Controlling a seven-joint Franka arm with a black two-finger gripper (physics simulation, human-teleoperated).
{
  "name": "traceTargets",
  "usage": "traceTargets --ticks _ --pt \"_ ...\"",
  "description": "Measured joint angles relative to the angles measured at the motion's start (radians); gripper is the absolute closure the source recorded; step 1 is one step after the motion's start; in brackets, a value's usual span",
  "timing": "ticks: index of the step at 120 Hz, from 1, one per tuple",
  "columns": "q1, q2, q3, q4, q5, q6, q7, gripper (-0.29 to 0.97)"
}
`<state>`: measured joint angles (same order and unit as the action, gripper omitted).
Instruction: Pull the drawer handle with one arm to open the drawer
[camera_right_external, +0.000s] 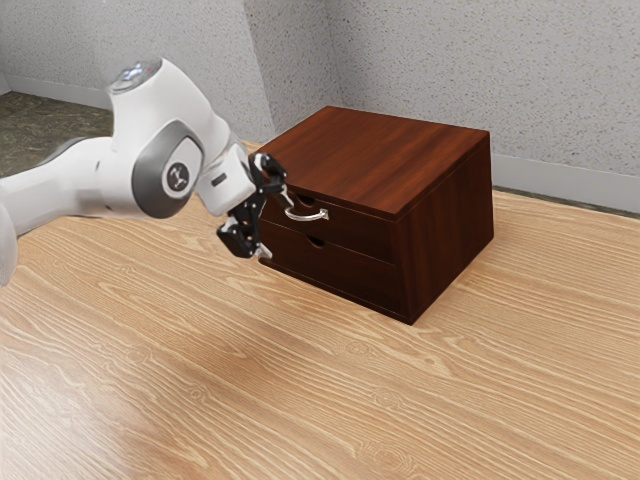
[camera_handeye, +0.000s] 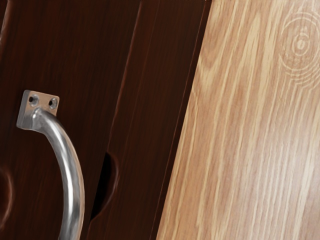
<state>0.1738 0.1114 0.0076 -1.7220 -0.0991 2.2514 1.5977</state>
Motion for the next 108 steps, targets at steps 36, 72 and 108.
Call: traceTargets --ticks 36,72,108 --pt "-0.007 0.055 0.0 0.05 -0.014 0.028 -0.019 -0.01" --pt "-0.009 0.073 0.0 0.054 -0.02 0.032 -0.034 -0.21" --pt "-0.01 0.07 0.0 0.051 -0.023 0.025 -0.051 -0.22"
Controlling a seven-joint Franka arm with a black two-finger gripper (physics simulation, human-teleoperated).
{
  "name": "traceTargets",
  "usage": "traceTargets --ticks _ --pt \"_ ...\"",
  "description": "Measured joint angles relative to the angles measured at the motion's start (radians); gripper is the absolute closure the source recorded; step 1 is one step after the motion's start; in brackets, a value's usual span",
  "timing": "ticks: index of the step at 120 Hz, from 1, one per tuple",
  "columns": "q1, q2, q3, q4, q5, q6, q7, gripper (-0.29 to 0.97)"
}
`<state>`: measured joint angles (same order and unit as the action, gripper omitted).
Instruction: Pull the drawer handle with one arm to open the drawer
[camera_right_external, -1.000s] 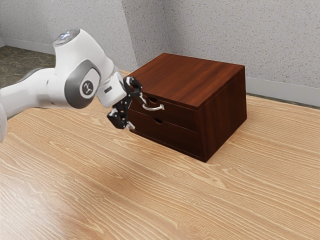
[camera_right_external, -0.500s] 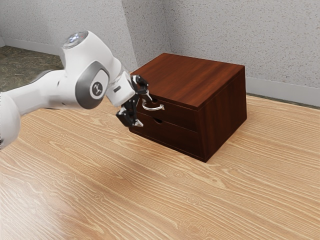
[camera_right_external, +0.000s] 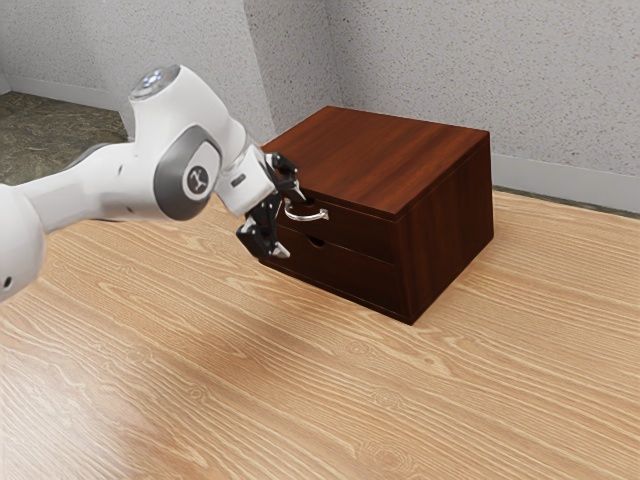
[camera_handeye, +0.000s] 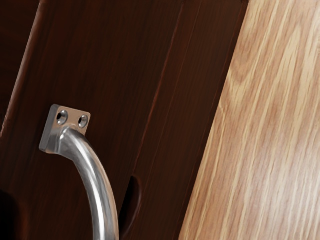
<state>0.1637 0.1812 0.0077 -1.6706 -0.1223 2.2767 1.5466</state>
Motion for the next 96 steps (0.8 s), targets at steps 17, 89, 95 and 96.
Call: traceTargets --ticks 17,89,95,96 --pt "-0.01 -0.005 -0.001 -0.001 -0.001 -0.001 -0.009 -0.16" --pt "-0.018 -0.012 0.0 -0.025 -0.005 -0.004 -0.021 -0.01" --pt "-0.018 -0.012 0.0 -0.025 -0.005 -0.006 -0.019 -0.01" --pt "-0.018 -0.012 0.0 -0.025 -0.005 -0.007 -0.019 -0.01"
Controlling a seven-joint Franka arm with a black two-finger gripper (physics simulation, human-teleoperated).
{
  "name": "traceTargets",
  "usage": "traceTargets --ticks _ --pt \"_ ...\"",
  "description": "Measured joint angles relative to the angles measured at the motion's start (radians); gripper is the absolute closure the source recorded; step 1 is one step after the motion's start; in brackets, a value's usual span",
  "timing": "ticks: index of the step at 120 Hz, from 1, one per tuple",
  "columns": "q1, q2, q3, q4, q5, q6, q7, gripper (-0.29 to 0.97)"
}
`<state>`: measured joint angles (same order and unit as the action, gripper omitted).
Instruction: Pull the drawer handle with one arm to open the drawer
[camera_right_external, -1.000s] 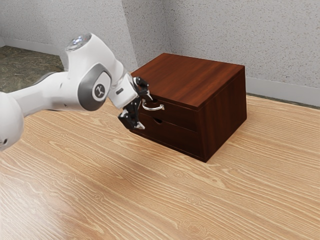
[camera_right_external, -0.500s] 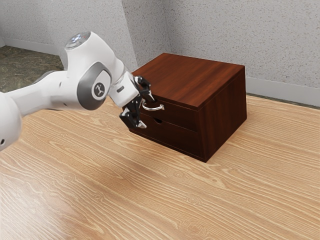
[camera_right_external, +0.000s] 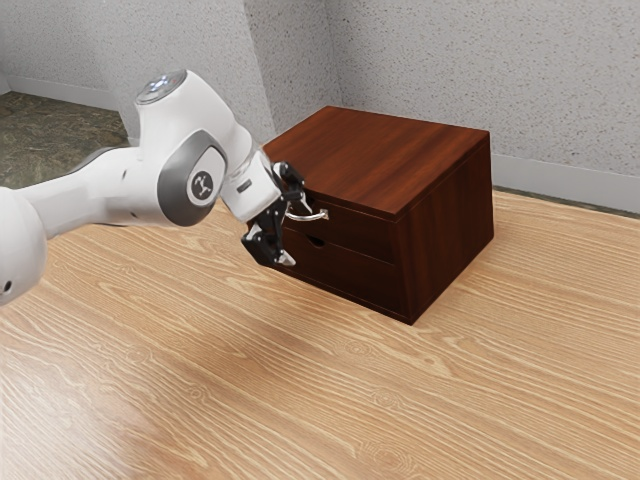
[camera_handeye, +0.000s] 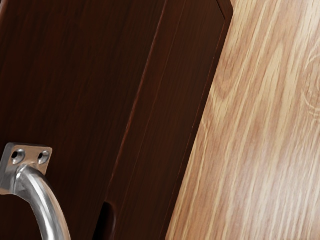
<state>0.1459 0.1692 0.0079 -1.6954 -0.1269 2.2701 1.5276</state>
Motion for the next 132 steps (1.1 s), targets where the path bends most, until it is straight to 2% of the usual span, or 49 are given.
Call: traceTargets --ticks 18,26,35,79,96,132 --pt "0.0 0.005 0.0 -0.008 0.001 -0.005 0.003 0.0" --pt "0.0 0.007 0.0 -0.009 0.001 -0.006 0.005 -0.05" --pt "0.0 0.007 0.001 -0.009 0.0 -0.007 0.007 -0.04" --pt "0.002 -0.01 0.0 -0.009 0.001 -0.01 0.01 0.22" --pt "0.001 -0.024 0.002 -0.009 0.001 -0.014 0.009 0.38" --pt "0.003 -0.046 0.007 -0.021 0.002 -0.025 0.006 0.53"
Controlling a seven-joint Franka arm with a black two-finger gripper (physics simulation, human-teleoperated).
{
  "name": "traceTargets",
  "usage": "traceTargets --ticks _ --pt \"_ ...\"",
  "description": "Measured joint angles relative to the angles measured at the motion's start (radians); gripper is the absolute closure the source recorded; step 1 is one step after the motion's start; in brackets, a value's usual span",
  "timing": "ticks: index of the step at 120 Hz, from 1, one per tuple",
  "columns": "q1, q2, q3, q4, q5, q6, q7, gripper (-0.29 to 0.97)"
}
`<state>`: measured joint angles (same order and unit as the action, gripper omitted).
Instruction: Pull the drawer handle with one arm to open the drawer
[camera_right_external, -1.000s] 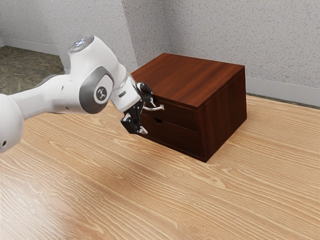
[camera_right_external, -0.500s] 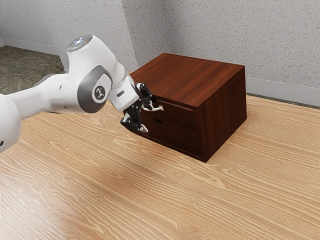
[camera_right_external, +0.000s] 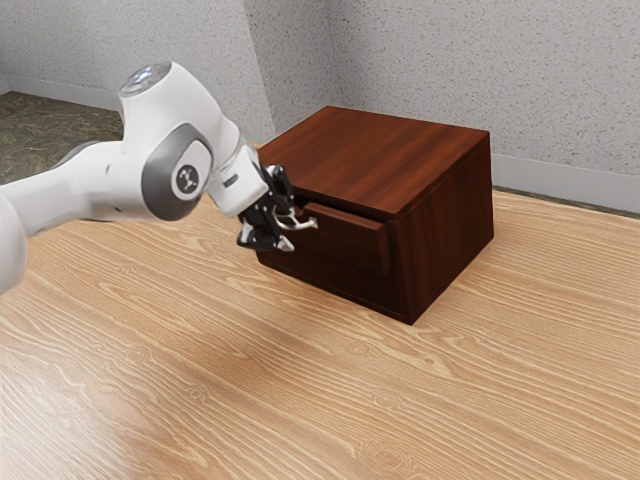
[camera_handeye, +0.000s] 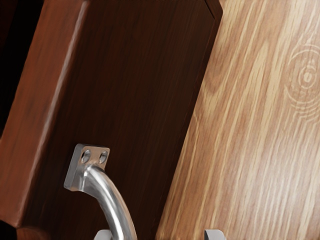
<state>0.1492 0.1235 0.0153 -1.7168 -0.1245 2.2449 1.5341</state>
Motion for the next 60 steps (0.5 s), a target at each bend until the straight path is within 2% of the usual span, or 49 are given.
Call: traceTargets --ticks 26,60 --pt "0.0 -0.016 0.001 -0.001 0.002 -0.023 -0.008 0.63" --pt "-0.006 -0.051 0.019 -0.043 0.005 -0.046 -0.014 0.67"
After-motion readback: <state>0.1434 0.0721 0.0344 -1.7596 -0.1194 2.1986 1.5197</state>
